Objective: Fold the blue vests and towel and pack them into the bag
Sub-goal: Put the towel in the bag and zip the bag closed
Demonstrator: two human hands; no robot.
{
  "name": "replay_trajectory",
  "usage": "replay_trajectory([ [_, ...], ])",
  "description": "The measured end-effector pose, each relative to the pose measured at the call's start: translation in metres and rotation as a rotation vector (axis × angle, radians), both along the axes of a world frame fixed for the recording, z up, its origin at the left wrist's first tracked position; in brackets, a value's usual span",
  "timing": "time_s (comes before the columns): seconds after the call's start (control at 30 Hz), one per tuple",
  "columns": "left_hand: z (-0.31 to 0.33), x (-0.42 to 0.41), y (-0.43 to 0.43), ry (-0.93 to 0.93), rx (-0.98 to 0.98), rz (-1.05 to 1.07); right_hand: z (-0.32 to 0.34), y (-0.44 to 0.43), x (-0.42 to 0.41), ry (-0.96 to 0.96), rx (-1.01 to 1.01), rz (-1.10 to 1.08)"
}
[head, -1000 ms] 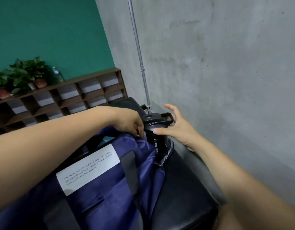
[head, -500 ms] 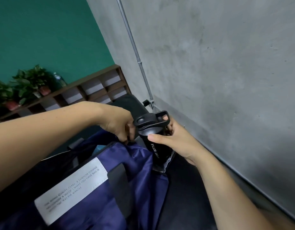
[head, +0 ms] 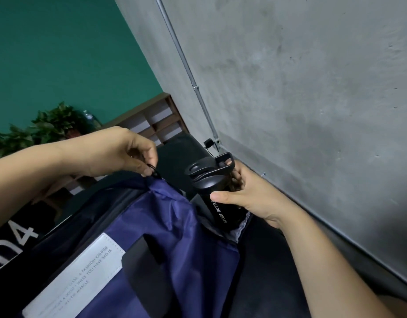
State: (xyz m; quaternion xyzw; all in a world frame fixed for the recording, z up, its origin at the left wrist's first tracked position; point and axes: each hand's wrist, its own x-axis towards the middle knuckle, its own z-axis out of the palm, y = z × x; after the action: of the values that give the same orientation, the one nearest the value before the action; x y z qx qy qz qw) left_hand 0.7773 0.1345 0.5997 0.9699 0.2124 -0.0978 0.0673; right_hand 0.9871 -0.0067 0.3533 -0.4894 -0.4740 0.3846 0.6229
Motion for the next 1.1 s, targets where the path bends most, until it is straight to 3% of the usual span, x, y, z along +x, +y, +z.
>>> replay_trajectory([
  [0.13, 0.011, -0.011, -0.007, -0.082, -0.040, 0.044, 0.006, -0.005, -0.008, -0.055, 0.015, 0.051],
  [0.43, 0.044, -0.024, -0.023, -0.157, 0.024, 0.061, 0.023, -0.006, -0.016, -0.402, -0.071, 0.185],
  [0.67, 0.046, -0.018, -0.031, -0.156, 0.038, 0.046, 0.031, -0.013, -0.017, -0.302, -0.039, 0.325],
  [0.77, 0.047, -0.018, -0.031, -0.171, -0.052, 0.046, 0.036, -0.017, -0.019, -0.248, -0.010, 0.382],
  [0.83, 0.046, -0.020, -0.033, -0.067, -0.157, 0.082, 0.037, -0.020, -0.022, -0.283, -0.031, 0.415],
  [0.97, 0.040, -0.027, -0.039, 0.378, -0.182, 0.120, 0.040, -0.026, -0.026, -0.396, -0.054, 0.416],
  [1.1, 0.015, -0.021, -0.052, 0.372, -0.033, 0.194, 0.049, -0.035, -0.028, -0.460, -0.087, 0.471],
])
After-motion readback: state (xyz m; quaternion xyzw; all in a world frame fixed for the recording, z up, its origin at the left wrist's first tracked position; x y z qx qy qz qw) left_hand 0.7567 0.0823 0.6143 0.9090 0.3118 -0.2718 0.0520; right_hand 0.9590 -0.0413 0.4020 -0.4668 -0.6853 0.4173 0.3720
